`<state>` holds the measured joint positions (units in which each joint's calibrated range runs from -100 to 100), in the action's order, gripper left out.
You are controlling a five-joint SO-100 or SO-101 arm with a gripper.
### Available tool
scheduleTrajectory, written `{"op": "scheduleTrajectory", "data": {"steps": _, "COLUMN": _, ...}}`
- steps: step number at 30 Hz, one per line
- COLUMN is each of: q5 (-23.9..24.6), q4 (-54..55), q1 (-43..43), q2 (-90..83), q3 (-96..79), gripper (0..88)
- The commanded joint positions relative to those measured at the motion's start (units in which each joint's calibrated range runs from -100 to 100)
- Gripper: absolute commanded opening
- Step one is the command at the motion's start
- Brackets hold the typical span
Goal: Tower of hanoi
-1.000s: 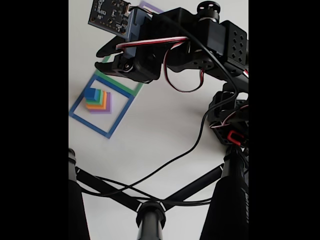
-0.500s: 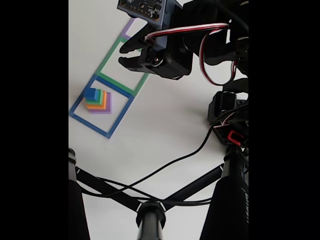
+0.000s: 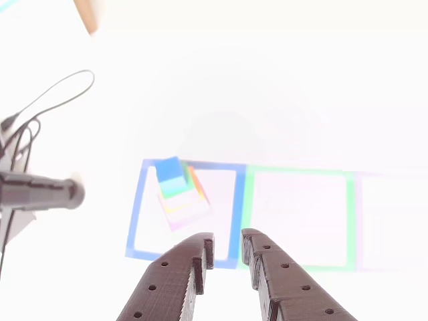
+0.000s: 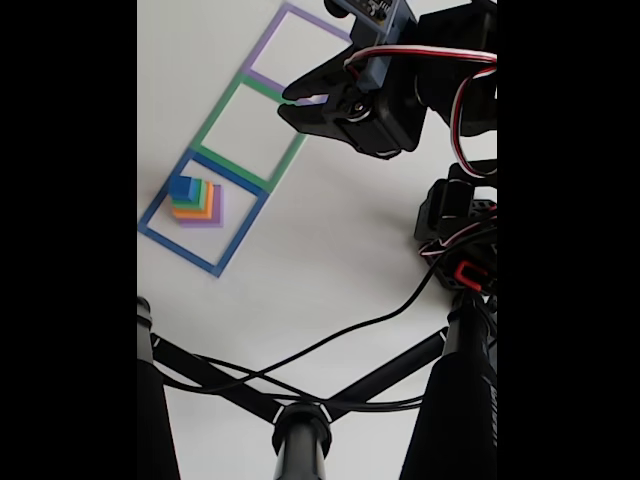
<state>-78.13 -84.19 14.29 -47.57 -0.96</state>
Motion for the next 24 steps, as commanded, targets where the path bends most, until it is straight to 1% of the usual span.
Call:
{"op": "scheduleTrajectory", "data": {"steps": 1, "q5": 15.66, "q4": 1.19, "q1": -0.77, "q2": -4.39, "q3": -3.95, "gripper": 0.0}}
{"op": "scheduleTrajectory", "data": {"steps": 2, "q5": 19.55, "q4": 1.52, "q1": -1.15, "q2": -5.43, "q3": -5.13, "gripper": 0.0}}
{"op": "scheduleTrajectory", "data": {"steps": 3, "q5": 26.65, "q4": 1.68, "q1": -1.73, "q2": -6.65, "q3": -6.59, "gripper": 0.0}}
{"op": "scheduleTrajectory", "data": {"steps": 5, "q5": 33.75, "q4": 2.65, "q1": -2.3, "q2": -9.31, "q3": -9.95, "gripper": 0.0}}
{"op": "scheduleTrajectory", "data": {"steps": 7, "q5": 45.58, "q4": 4.03, "q1": -2.59, "q2": -12.14, "q3": -13.59, "gripper": 0.0}}
{"op": "scheduleTrajectory", "data": {"steps": 9, "q5": 54.54, "q4": 4.27, "q1": -3.16, "q2": -14.88, "q3": -16.59, "gripper": 0.0}}
{"op": "scheduleTrajectory", "data": {"steps": 11, "q5": 61.64, "q4": 4.35, "q1": -3.84, "q2": -17.47, "q3": -19.41, "gripper": 0.0}}
{"op": "scheduleTrajectory", "data": {"steps": 12, "q5": 66.38, "q4": 4.35, "q1": -4.22, "q2": -18.68, "q3": -20.59, "gripper": 0.0}}
{"op": "scheduleTrajectory", "data": {"steps": 14, "q5": 74.32, "q4": 5.08, "q1": -4.89, "q2": -21.58, "q3": -24.04, "gripper": 0.0}}
{"op": "scheduleTrajectory", "data": {"steps": 16, "q5": 85.31, "q4": 6.86, "q1": -5.85, "q2": -24.89, "q3": -28.68, "gripper": 0.0}}
{"op": "scheduleTrajectory", "data": {"steps": 19, "q5": 97.49, "q4": 9.45, "q1": -6.9, "q2": -29.09, "q3": -35.32, "gripper": 0.0}}
{"op": "scheduleTrajectory", "data": {"steps": 20, "q5": 100.87, "q4": 9.7, "q1": -7.19, "q2": -29.98, "q3": -36.95, "gripper": 0.0}}
{"op": "scheduleTrajectory", "data": {"steps": 22, "q5": 106.11, "q4": 10.67, "q1": -7.96, "q2": -31.6, "q3": -41.22, "gripper": 0.0}}
{"op": "scheduleTrajectory", "data": {"steps": 24, "q5": 110.33, "q4": 11.96, "q1": -8.92, "q2": -33.37, "q3": -45.59, "gripper": 0.0}}
